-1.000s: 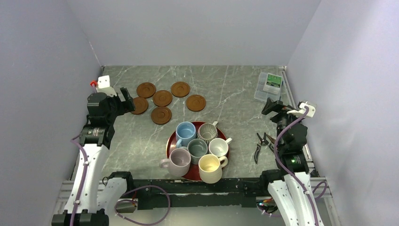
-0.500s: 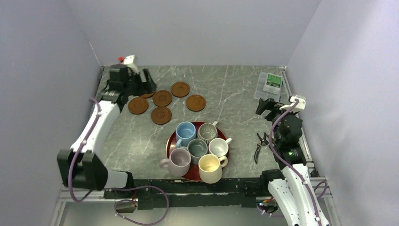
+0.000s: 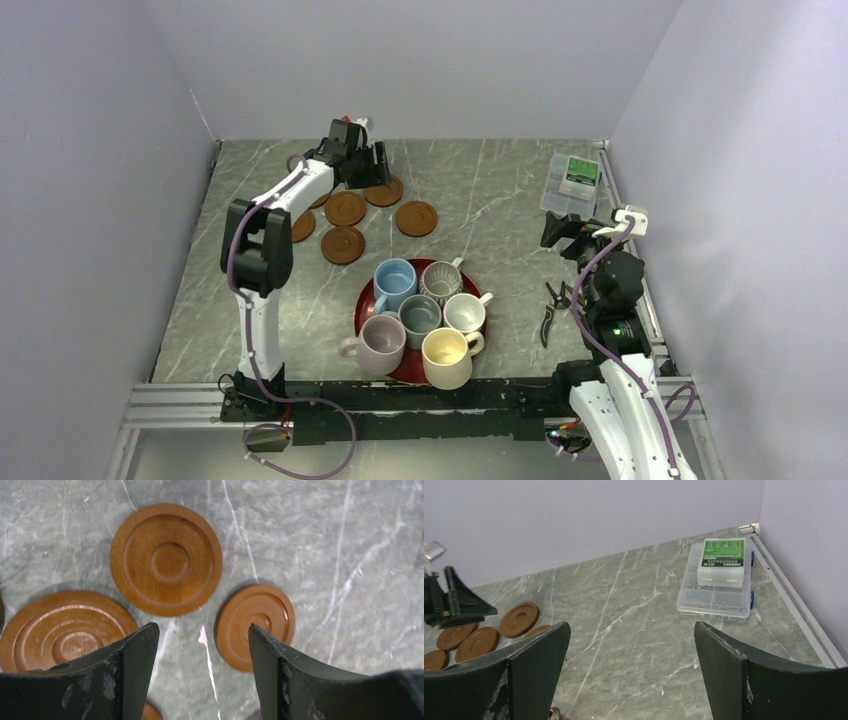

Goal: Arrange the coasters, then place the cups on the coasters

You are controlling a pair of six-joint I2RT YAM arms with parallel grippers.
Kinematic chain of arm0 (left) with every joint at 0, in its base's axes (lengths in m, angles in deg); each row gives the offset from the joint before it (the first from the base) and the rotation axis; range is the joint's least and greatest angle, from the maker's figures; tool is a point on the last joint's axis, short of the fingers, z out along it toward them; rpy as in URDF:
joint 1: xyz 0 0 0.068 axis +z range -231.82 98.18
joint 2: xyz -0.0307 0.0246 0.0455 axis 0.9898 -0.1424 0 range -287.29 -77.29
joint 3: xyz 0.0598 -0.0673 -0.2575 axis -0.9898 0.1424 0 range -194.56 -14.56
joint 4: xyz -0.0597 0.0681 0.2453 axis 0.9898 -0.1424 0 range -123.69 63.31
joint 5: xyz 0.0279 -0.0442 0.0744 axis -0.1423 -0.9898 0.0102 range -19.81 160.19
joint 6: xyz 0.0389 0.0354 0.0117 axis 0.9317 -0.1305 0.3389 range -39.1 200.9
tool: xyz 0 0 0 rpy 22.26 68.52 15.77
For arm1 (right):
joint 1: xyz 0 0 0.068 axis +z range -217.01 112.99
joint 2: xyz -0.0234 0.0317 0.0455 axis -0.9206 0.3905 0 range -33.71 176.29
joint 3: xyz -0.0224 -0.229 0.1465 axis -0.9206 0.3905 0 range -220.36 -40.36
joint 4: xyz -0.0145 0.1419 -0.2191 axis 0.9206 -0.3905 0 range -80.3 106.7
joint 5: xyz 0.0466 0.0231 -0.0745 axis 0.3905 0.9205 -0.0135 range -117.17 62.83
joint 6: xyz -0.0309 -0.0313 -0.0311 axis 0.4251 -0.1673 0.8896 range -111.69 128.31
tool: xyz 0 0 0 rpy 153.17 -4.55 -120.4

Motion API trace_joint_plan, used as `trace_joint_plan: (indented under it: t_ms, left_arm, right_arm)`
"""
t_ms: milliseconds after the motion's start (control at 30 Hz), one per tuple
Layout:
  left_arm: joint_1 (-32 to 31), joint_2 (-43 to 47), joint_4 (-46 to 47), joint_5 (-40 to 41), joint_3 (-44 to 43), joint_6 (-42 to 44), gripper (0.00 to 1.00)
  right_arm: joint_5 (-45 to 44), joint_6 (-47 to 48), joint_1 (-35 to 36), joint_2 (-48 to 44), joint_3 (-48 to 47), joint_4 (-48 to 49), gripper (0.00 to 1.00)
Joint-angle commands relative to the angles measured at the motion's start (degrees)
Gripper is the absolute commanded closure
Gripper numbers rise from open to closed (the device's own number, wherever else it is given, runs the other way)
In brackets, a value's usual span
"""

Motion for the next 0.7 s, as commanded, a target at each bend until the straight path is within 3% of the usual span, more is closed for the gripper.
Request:
trace_joint_plan:
  t_ms: [0,300,500,667]
  left_arm:
    - [-0.18,-5.19,2.49,2.53,-6.60,-2.12,0.30]
    - [-0.19,-15.22,-0.24,10.90,-15.36,0.12,0.36]
    - [-0.18,-16.58,-1.39,17.94,-15.19,1.59,0.36]
    - [-0.17,-17.72,-2.56,17.25,-15.64,4.07,0.37]
  right_arm:
    - [1.81,0.36,-0.12,-0.08,-0.25,2.55,0.00]
    - [2.81,0.36,-0.09,0.80,-0.44,2.61,0.00]
    - [3.93,0.27,-0.07,1.85,-0.50,3.01,0.00]
    - [4.55,0.16,-0.10,2.14,-0.61,2.88,0.00]
